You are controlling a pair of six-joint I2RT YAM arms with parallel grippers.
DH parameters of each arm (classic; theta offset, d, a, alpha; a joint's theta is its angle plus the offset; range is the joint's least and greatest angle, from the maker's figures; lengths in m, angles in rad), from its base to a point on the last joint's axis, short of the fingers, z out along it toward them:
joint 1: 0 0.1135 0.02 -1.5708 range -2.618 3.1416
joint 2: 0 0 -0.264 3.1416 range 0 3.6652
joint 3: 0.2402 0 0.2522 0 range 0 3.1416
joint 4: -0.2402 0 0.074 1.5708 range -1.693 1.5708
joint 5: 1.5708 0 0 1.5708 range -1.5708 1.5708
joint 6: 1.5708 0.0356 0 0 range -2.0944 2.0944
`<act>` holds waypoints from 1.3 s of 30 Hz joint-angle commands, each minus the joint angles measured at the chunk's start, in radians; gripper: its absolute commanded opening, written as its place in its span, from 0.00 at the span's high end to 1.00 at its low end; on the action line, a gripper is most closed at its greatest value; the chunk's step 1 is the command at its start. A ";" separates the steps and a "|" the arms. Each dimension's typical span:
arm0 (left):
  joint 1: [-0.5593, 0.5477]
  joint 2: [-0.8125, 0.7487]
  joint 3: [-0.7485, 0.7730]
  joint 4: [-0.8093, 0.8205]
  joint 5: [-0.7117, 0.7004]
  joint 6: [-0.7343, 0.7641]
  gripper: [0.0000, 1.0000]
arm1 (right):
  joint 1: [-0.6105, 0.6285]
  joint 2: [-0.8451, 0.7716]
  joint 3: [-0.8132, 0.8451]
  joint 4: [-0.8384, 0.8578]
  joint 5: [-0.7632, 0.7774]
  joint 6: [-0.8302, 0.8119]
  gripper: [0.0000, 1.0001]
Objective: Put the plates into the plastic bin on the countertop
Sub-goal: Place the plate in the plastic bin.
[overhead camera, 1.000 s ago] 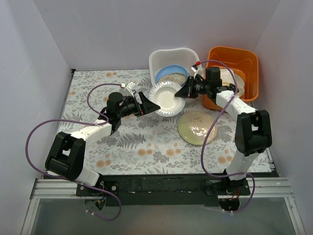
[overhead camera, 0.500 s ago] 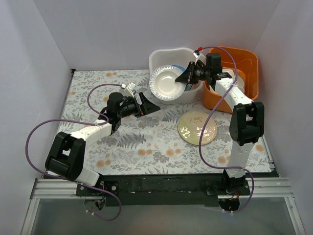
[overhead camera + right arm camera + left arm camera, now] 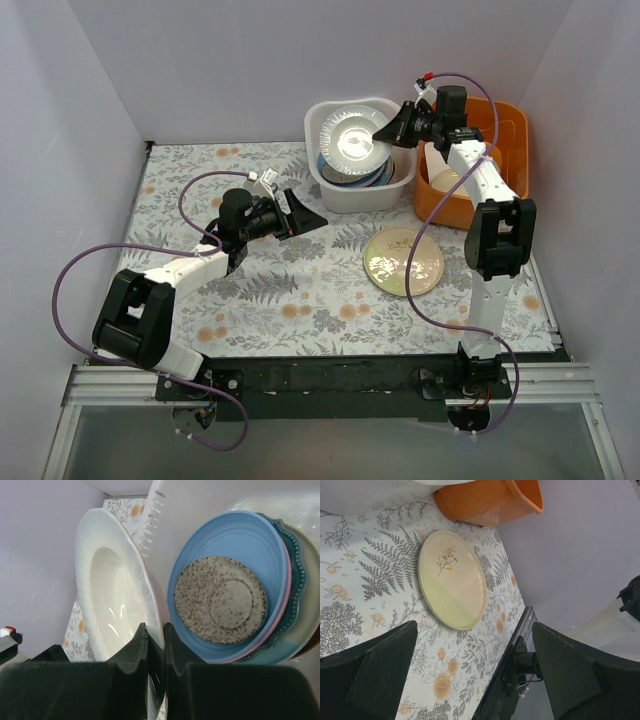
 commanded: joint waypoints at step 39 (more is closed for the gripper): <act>-0.001 0.060 0.053 -0.025 0.057 0.025 0.02 | 0.011 0.104 0.084 -0.057 0.170 -0.081 0.62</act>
